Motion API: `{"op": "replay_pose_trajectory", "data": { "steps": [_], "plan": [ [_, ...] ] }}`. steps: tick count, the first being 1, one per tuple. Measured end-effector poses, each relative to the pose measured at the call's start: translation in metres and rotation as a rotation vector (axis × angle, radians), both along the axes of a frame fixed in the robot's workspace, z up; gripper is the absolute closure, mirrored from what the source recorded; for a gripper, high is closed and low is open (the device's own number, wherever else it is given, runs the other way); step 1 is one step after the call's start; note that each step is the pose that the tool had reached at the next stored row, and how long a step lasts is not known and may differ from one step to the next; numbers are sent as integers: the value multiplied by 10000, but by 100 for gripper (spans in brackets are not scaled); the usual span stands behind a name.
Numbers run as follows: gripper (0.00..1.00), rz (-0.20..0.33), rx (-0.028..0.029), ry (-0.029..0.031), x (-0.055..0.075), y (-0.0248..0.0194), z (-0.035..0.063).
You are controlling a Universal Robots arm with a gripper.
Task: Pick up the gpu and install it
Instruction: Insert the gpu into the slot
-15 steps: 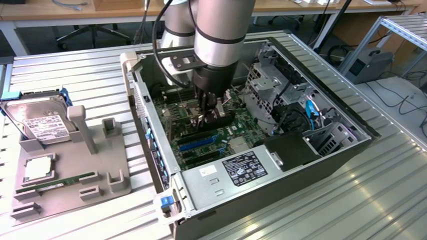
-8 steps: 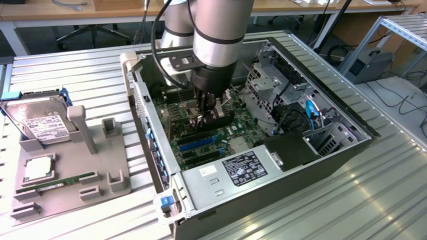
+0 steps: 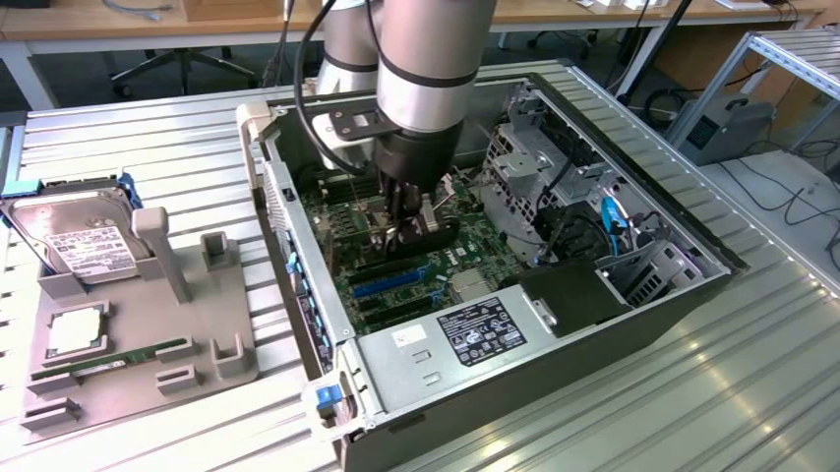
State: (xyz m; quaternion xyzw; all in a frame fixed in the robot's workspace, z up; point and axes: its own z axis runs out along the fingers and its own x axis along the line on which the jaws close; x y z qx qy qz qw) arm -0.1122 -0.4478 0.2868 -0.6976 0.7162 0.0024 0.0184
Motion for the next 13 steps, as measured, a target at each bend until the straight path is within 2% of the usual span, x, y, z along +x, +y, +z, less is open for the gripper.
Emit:
{"op": "replay_pose_trajectory", "data": {
  "steps": [8,13],
  "plan": [
    [73,1,0,0,-39,-3,-4],
    [73,0,-1,0,-39,-41,-15]
  ]
}}
